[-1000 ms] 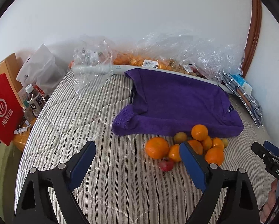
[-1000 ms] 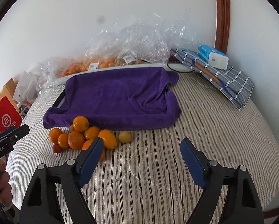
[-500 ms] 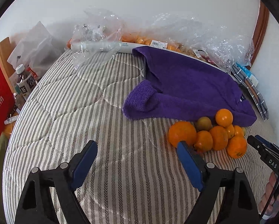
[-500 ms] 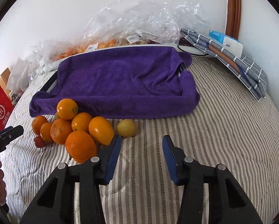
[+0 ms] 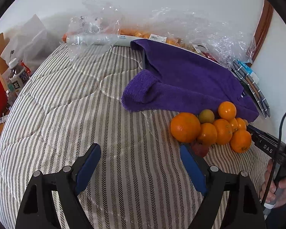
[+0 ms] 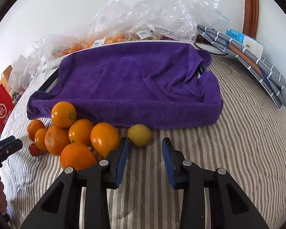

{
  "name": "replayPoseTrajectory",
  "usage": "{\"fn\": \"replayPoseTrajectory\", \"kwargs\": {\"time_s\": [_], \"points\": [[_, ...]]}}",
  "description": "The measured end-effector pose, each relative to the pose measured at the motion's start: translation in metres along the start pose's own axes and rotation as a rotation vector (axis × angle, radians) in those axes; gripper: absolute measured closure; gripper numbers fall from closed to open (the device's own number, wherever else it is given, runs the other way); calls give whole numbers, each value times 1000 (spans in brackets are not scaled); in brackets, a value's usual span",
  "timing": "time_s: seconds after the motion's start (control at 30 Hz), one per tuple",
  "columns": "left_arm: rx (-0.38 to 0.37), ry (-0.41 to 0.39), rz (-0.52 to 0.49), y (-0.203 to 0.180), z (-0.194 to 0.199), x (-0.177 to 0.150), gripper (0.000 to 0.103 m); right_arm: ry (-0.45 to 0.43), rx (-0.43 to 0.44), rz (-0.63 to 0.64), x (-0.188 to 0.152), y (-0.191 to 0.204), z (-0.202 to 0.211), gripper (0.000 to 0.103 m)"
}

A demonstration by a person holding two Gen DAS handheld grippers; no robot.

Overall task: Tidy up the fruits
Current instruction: 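Move the right gripper to the small yellow citrus and close on it, then grasp the large orange with the left gripper while the right gripper holds the yellow citrus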

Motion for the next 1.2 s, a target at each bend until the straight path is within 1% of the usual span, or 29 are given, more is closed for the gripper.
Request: {"fn": "replayPoseTrajectory", "kwargs": {"time_s": [0.07, 0.13, 0.2, 0.23, 0.3, 0.33, 0.37, 0.53, 0.6, 0.63, 0.7, 0.77, 0.87, 1.0, 1.03, 1.2], "points": [[-2, -10, -16, -5, 2, 1, 20, 1, 3, 4, 3, 2, -3, 66], [-29, -9, -16, -12, 2, 2, 20, -1, 19, 9, 5, 5, -5, 66], [-57, -8, -22, -19, 1, 3, 20, -4, 32, 18, 6, 7, -5, 72], [-61, -14, -26, -22, 0, 5, 20, -4, 50, 16, 5, 7, -5, 79], [-49, -23, -22, -23, -2, 8, 20, -8, 54, 7, 5, 5, -3, 79], [-48, -27, -10, -24, -3, 11, 22, -13, 50, 4, 5, 3, -1, 79], [-55, -27, 2, -24, -5, 14, 25, -19, 45, 4, 4, 1, 1, 79], [-74, -15, 10, -32, -17, 23, 30, -29, 16, 12, -6, -15, 14, 79], [-76, 0, 16, -34, -23, 23, 34, -15, 13, 7, -12, -22, 16, 79], [-85, 8, 24, -36, -26, 23, 38, -4, 11, 5, -15, -25, 16, 79], [-101, 5, 49, -37, -30, 24, 41, 4, 12, -1, -19, -28, 17, 79], [-132, 6, 71, -39, -32, 25, 53, 5, 15, -7, -21, -29, 16, 79], [-177, 19, 96, -40, -31, 24, 65, 3, 9, -2, -21, -28, 16, 79], [-112, -6, 77, -30, -23, 28, 65, 3, 10, 4, -21, -26, 15, 79], [-99, -2, 75, -27, -23, 28, 65, 2, 14, 2, -20, -27, 15, 79], [-105, 6, 94, -22, -23, 24, 64, 3, 14, 3, -19, -27, 14, 78]]}}
Point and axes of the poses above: each gripper's, at about its wrist camera, not at the fingertips, and z roughly against the way its jaws point, y to its left, x to its top, the point moved 9 cm from there along -z, roughly the way its jaws point, and after that the axes turned 6 degrees about -x, right-handed, at the moved point
